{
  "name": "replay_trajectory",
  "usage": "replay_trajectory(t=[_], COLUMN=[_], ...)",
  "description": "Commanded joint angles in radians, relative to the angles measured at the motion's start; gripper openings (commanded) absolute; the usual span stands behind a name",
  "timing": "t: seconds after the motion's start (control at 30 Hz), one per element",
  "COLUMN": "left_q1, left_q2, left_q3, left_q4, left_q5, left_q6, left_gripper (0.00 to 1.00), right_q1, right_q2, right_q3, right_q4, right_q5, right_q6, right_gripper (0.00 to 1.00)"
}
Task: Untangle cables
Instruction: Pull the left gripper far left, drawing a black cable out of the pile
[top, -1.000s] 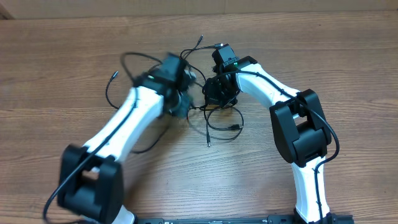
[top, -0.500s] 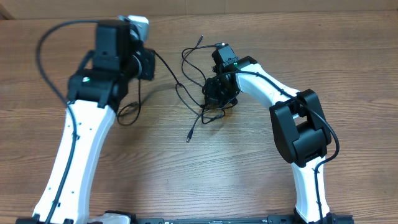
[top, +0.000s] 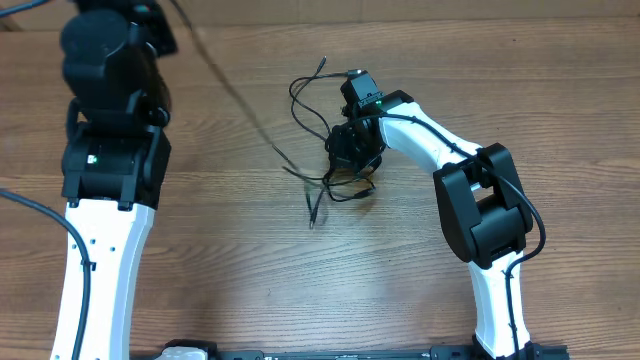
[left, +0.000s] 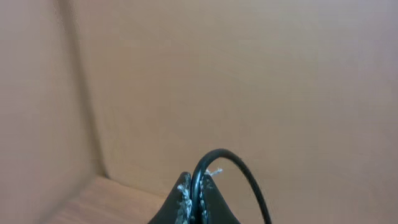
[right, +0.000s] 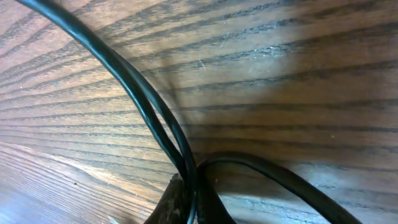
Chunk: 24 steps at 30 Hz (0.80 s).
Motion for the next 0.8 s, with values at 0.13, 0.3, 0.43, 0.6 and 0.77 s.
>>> replay_trajectory(t=[0.13, 0.3, 0.43, 0.6, 0.77], left_q1=[0.101, 0.186, 0.258, 0.374, 0.481], left_q2=[-0.021, -0.019, -0.017, 0.013, 0.097], left_q3=[0.024, 0.024, 0.024, 0.024, 0.024], left_q4=[0.172, 0.215, 0.171, -0.016, -0.214], left_q5=[-0.200, -0.195, -0.194, -0.139, -0.066], left_q6=[-0.012, -0.013, -0.033, -0.167, -0.310], left_gripper=[0.04, 0.04, 0.04, 0.04, 0.04], right_q1=[0.008, 0.008, 0.008, 0.008, 0.008], right_q2=[0.093, 0.093, 0.093, 0.093, 0.093], right_q3=[-0.055, -0.055, -0.055, -0.055, -0.055], right_q4=[-0.010, -0.010, -0.010, -0.009, -0.010], right_q5=[0.097, 0.097, 0.097, 0.097, 0.097], right_q6=[-0.009, -0.008, -0.008, -0.008, -0.008], right_gripper=[0.04, 0.04, 0.04, 0.04, 0.04])
